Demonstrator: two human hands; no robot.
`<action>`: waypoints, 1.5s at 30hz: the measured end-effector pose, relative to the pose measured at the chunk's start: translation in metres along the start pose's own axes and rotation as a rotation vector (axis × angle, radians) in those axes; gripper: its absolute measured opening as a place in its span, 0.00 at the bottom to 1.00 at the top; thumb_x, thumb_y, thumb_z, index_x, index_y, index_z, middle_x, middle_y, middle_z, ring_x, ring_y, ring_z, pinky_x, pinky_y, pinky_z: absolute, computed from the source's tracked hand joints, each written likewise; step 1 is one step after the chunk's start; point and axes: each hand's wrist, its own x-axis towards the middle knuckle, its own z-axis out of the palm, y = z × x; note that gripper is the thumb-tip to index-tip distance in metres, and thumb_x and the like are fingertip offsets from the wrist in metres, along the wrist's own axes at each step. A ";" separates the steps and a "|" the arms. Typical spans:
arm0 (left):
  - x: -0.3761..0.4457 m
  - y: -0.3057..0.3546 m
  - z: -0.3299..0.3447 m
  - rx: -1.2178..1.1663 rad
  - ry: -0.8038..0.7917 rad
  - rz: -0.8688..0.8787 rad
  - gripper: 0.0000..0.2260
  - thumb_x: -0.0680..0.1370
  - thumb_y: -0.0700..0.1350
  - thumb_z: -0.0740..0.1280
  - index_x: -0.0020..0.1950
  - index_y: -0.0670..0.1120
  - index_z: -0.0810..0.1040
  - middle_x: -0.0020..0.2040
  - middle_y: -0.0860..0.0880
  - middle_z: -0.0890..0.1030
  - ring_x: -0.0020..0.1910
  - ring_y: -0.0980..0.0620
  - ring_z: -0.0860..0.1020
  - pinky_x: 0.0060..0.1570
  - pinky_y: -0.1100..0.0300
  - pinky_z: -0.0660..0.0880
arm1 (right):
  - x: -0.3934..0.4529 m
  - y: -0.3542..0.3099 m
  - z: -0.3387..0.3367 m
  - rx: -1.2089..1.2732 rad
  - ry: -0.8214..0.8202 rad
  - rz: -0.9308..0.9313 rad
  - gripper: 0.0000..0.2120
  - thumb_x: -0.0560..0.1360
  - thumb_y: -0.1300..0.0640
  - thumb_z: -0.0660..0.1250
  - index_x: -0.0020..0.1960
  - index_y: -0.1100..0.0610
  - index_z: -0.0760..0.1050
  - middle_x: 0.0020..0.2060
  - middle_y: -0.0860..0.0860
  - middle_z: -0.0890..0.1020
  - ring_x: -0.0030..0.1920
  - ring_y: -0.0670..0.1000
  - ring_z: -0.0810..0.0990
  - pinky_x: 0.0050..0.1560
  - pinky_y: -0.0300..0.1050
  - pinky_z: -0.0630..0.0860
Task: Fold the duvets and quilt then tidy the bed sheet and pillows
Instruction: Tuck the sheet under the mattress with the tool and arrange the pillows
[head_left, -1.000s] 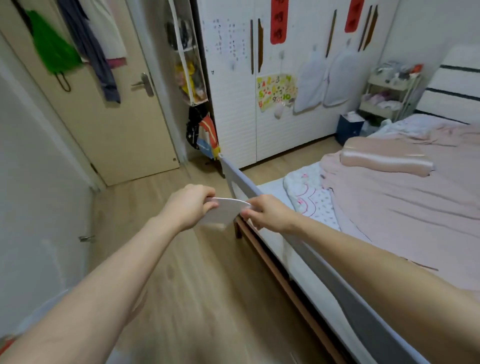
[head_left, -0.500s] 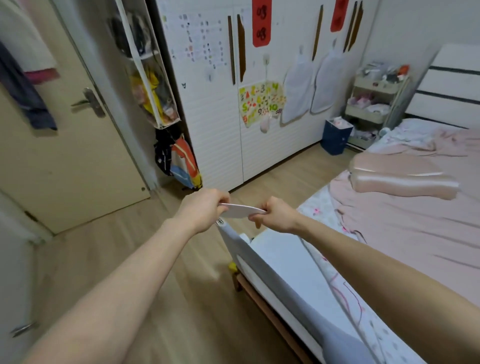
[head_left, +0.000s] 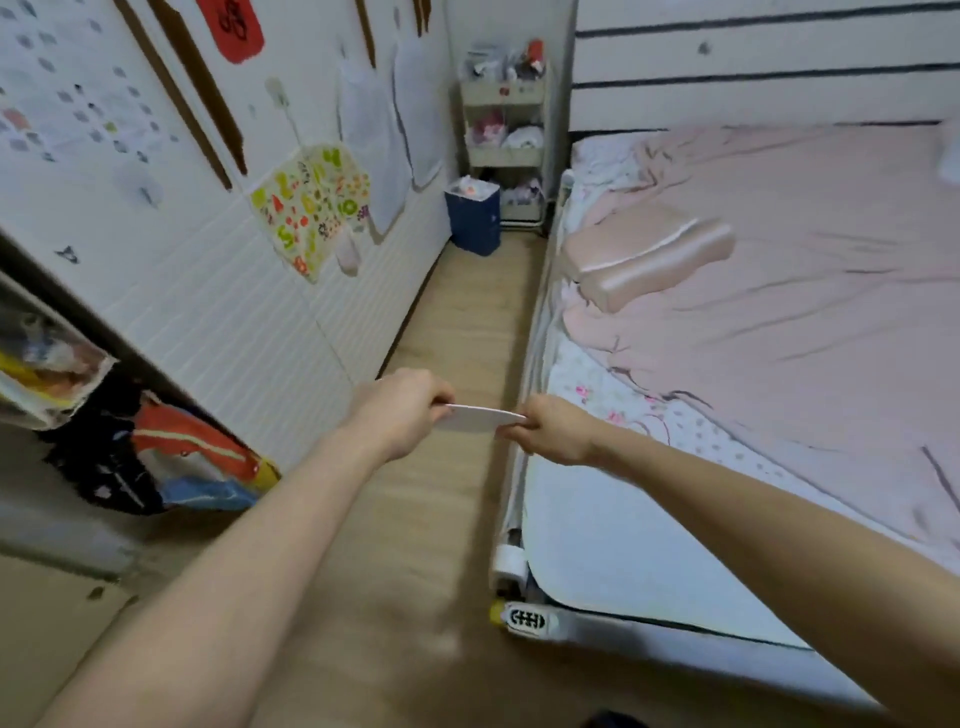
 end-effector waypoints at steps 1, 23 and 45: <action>0.012 -0.002 -0.006 -0.007 -0.006 0.047 0.07 0.79 0.50 0.64 0.52 0.54 0.81 0.49 0.49 0.82 0.52 0.45 0.78 0.49 0.54 0.75 | 0.000 0.002 -0.002 0.017 0.006 0.033 0.20 0.79 0.49 0.61 0.36 0.63 0.73 0.34 0.59 0.78 0.36 0.57 0.77 0.40 0.48 0.74; 0.335 0.132 0.135 -0.054 -0.533 0.739 0.21 0.79 0.53 0.63 0.70 0.45 0.69 0.68 0.48 0.73 0.65 0.48 0.72 0.63 0.56 0.69 | 0.059 0.200 0.058 0.665 1.060 1.335 0.15 0.81 0.57 0.52 0.43 0.64 0.71 0.39 0.59 0.79 0.42 0.62 0.78 0.42 0.56 0.76; 0.430 0.235 0.418 -1.186 -1.463 0.261 0.18 0.77 0.44 0.69 0.66 0.46 0.75 0.59 0.44 0.81 0.58 0.44 0.80 0.60 0.46 0.75 | 0.187 0.342 0.206 0.997 1.954 1.594 0.09 0.79 0.55 0.59 0.43 0.55 0.74 0.40 0.55 0.79 0.38 0.54 0.73 0.43 0.47 0.70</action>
